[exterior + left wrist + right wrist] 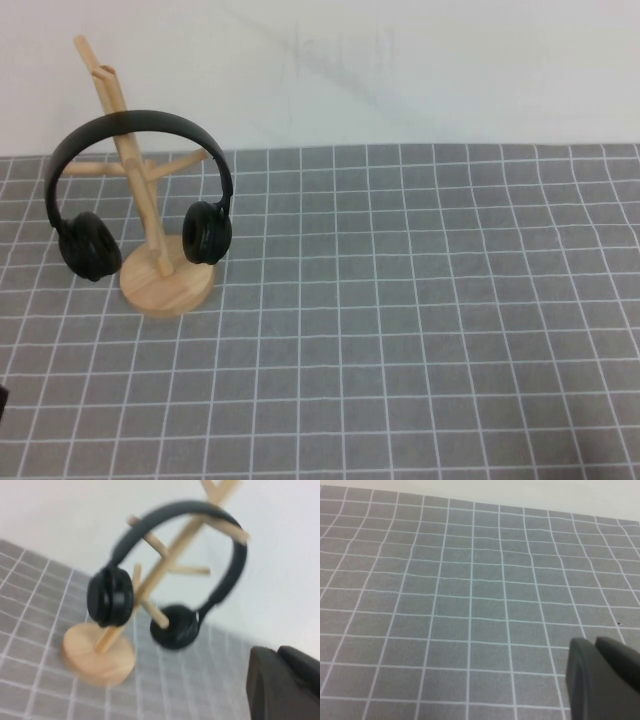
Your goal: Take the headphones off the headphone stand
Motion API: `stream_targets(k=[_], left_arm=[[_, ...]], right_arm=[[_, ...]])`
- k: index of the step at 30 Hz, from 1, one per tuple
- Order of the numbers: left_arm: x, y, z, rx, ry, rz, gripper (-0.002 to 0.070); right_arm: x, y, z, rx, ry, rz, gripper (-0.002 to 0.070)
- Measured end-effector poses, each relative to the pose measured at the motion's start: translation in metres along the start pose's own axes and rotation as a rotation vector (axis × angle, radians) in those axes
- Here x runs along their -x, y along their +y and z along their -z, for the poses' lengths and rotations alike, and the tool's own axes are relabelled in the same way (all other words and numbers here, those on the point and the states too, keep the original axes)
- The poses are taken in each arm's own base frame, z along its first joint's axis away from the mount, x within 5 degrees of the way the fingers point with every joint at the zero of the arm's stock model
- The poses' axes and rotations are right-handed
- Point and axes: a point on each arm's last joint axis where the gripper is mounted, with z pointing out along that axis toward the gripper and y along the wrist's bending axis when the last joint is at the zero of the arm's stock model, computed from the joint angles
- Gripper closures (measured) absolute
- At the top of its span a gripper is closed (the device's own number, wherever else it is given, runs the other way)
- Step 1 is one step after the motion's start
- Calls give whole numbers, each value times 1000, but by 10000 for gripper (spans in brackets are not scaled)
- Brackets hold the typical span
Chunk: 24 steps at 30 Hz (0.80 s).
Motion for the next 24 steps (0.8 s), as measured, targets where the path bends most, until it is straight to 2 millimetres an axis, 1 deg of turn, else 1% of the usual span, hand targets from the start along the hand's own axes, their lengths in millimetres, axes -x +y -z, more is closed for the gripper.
stream_targets(k=[3, 5, 8, 9, 11, 13, 16, 19, 22, 24], left_arm=[[26, -15, -5, 37, 147, -149, 679], [44, -20, -15, 93, 267, -273, 679], [68, -22, -36, 173, 434, -457, 679], [76, -22, -42, 190, 468, -514, 679], [90, -23, -60, 210, 535, -613, 679], [99, -23, -77, 213, 573, -666, 679], [103, -24, -106, 195, 625, -710, 679], [96, -29, -129, 146, 671, -786, 679], [86, -37, -144, 116, 699, -873, 679], [84, -42, -149, 126, 680, -935, 679]], right_arm=[[0, 0, 0, -1, 0, 2, 683], [0, 0, 0, -1, 0, 2, 683], [0, 0, 0, -1, 0, 3, 683], [0, 0, 0, -2, 0, 4, 683], [0, 0, 0, -2, 0, 4, 683], [0, 0, 0, -2, 0, 4, 683], [0, 0, 0, -2, 0, 5, 685], [0, 0, 0, -3, 0, 6, 683], [0, 0, 0, -3, 0, 6, 683], [0, 0, 0, -3, 0, 6, 683]])
